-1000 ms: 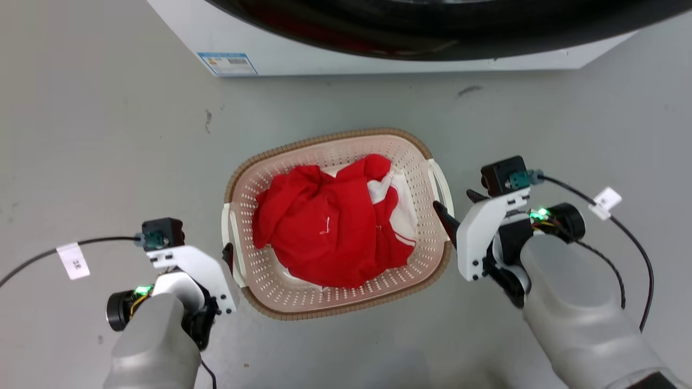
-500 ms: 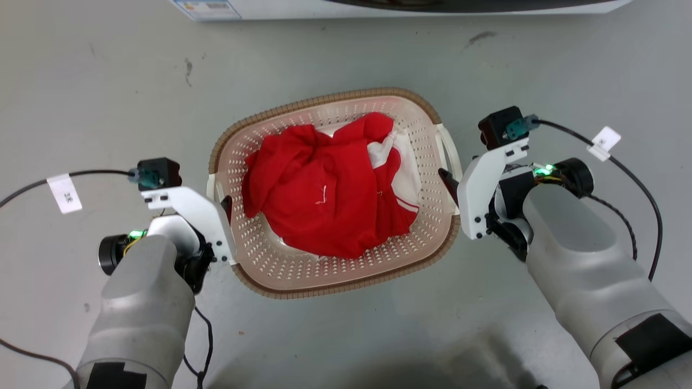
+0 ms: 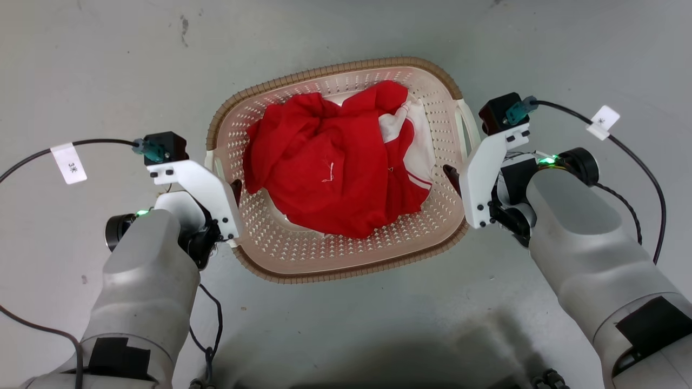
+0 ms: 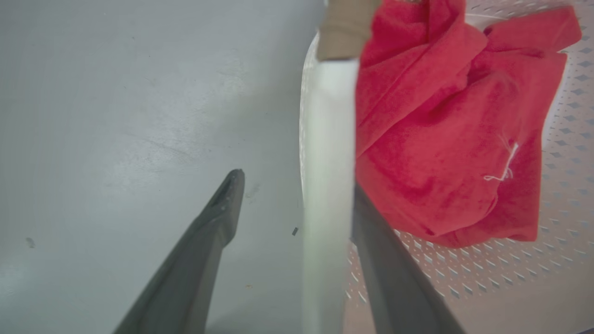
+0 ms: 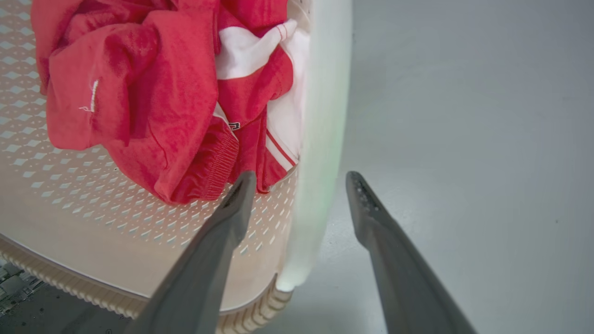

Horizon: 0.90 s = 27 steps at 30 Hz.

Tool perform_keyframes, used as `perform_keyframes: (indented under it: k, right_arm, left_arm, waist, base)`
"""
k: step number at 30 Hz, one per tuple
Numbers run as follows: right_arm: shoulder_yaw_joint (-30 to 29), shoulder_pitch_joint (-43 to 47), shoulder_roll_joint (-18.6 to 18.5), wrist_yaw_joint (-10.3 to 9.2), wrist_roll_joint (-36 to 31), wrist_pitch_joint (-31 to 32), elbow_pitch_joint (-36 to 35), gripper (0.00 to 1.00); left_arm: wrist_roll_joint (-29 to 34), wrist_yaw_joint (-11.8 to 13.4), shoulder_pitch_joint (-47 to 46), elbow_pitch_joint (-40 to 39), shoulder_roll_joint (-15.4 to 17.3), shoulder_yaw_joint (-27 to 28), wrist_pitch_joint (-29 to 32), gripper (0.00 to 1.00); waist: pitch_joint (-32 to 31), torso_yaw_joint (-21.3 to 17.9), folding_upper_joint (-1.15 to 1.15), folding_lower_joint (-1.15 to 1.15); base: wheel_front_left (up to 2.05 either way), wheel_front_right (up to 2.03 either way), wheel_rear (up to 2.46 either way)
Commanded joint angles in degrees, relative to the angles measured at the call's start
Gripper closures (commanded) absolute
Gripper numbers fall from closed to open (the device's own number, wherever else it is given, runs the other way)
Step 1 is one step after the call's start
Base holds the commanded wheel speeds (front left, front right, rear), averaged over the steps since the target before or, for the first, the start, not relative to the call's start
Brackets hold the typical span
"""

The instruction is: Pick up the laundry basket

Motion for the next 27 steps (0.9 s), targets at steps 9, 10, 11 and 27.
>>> perform_keyframes:
  k: [9,10,11,27]
  right_arm:
    - [1.4,-1.8,-0.1,-0.04,2.7,0.8,0.7,1.00]
    - [1.6,-1.8,-0.1,-0.04,3.0,0.8,0.7,1.00]
    - [1.8,-1.8,-0.1,-0.03,3.3,1.1,0.6,1.00]
    - [6.7,0.7,-0.8,0.06,11.0,8.7,-2.5,1.00]
  left_arm:
    - [-1.0,-0.7,-2.8,0.8,-0.2,-0.6,2.3,1.00]
    - [-1.0,-0.6,-2.9,0.9,-0.1,-0.7,2.5,1.00]
    - [-1.1,-0.7,-3.1,0.9,0.1,-0.8,2.6,1.00]
    - [-3.2,-0.9,-2.4,1.4,-1.2,-1.4,8.9,1.00]
  waist:
    - [0.9,0.3,0.00,-0.01]
    - [0.9,0.4,0.00,-0.01]
    - [0.9,0.4,0.00,-0.01]
    - [-4.4,0.6,0.00,-0.01]
  base:
    - [0.00,0.00,0.00]
    - [0.00,0.00,0.00]
    - [0.00,0.00,0.00]
    - [0.00,0.00,0.00]
